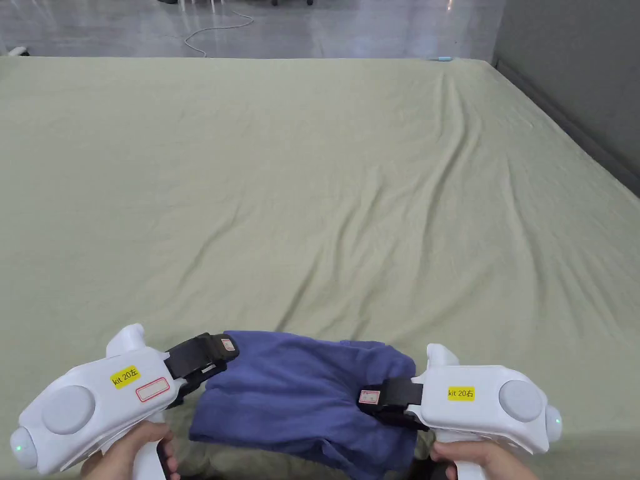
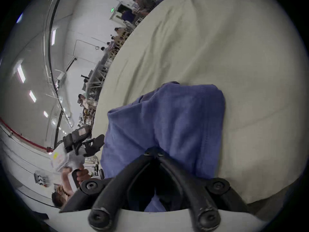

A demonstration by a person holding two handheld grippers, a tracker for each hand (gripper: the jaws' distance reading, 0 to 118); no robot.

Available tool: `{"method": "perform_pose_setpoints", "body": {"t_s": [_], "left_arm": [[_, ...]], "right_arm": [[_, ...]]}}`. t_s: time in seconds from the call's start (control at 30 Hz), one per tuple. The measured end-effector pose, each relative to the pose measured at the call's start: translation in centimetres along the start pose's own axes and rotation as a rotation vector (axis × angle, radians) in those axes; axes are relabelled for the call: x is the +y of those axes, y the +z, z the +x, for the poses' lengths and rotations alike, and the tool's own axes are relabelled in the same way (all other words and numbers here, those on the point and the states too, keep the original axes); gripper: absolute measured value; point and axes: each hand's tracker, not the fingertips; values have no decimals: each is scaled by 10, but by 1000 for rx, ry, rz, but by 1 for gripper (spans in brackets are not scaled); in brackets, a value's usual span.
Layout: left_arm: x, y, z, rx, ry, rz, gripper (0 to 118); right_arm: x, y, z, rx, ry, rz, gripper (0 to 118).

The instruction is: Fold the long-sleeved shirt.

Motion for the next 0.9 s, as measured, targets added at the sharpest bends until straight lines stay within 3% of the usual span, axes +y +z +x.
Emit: {"method": "perform_pose_setpoints", "body": {"t_s": [0.1, 0.3, 0.33, 0.37, 0.4, 0.43, 0.5, 0.63, 0.9], "left_arm": [[-2, -9, -6, 8, 11, 3, 79], [-15, -33, -15, -289, 198, -184, 78], [-17, -36, -13, -311, 212, -186, 74], [-17, -38, -10, -260, 194, -175, 54], [-18, -42, -6, -186, 179, -194, 6], [-14, -51, -17, -118, 144, -209, 6], [-11, -43, -9, -169, 115, -191, 6], [6, -17, 29, -103, -22, -164, 6], [93, 25, 36, -60, -52, -113, 6]], "right_arm": [[0, 0, -1, -5, 4, -1, 0], [1, 1, -2, -5, 1, -3, 0], [1, 1, -2, -6, 3, -4, 0], [1, 2, -3, -8, 5, -5, 0], [2, 2, -3, -9, 6, -6, 0], [2, 2, -4, -10, 7, -6, 0], [3, 2, -7, -22, 15, -10, 0], [7, 7, -25, -59, 39, 0, 0], [30, 0, -103, -34, 192, 96, 0]]}}
